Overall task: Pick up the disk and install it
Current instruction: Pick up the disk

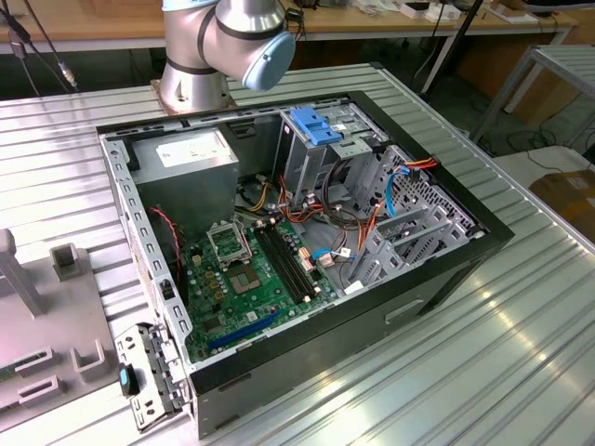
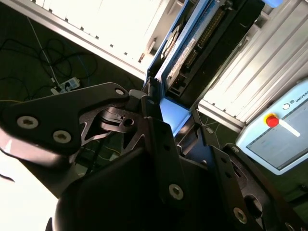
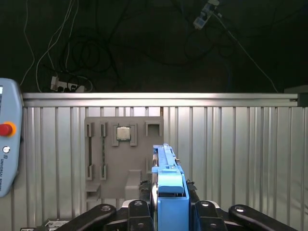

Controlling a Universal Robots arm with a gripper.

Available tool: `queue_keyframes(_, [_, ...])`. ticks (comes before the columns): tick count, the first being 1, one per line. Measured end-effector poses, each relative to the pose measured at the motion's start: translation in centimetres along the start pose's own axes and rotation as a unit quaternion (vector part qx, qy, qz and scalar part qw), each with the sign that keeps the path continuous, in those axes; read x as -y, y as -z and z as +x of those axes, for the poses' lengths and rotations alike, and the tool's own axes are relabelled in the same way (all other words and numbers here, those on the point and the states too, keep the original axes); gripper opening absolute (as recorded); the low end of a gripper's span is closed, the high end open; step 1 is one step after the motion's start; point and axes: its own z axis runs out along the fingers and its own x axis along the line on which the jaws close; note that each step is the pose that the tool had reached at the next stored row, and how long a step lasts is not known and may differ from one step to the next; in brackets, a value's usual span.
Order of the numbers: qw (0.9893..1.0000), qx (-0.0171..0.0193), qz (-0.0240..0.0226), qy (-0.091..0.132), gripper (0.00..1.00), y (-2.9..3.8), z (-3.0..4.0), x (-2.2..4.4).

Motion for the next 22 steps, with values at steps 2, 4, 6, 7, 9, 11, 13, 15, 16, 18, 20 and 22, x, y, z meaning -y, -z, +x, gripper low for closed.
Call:
queue_keyframes(2, [1.0, 0.0, 0.0, 0.0, 0.37, 0.0, 0.0, 0.66])
queue_keyframes(4, [1.0, 0.0, 0.0, 0.0, 0.37, -0.02, -0.01, 1.16])
queue_keyframes(6, [1.0, 0.0, 0.0, 0.0, 0.37, -0.02, -0.01, 1.56])
queue_keyframes(7, [1.0, 0.0, 0.0, 0.0, 0.37, -0.02, -0.01, 1.75])
queue_keyframes(9, [1.0, 0.0, 0.0, 0.0, 0.37, -0.02, -0.01, 1.92])
queue_keyframes(11, [1.0, 0.0, 0.0, 0.0, 0.37, -0.03, -0.01, 2.11])
queue_keyframes(13, [1.0, 0.0, 0.0, 0.0, 0.37, -0.03, -0.01, 2.38])
queue_keyframes(15, [1.0, 0.0, -0.0001, 0.0, 0.37, -0.03, -0.02, 2.62])
queue_keyframes(16, [1.0, 0.0, 0.0, 0.0, 0.37, -0.04, -0.01, 2.81])
queue_keyframes(18, [1.0, 0.0, 0.0, 0.0, 0.37, -0.03, -0.02, 2.97])
queue_keyframes(20, [1.0, 0.0, 0.0, 0.0, 0.37, -0.04, -0.02, 3.18])
queue_keyframes(22, [1.0, 0.0, 0.0, 0.0, 0.37, -0.04, -0.02, 3.37])
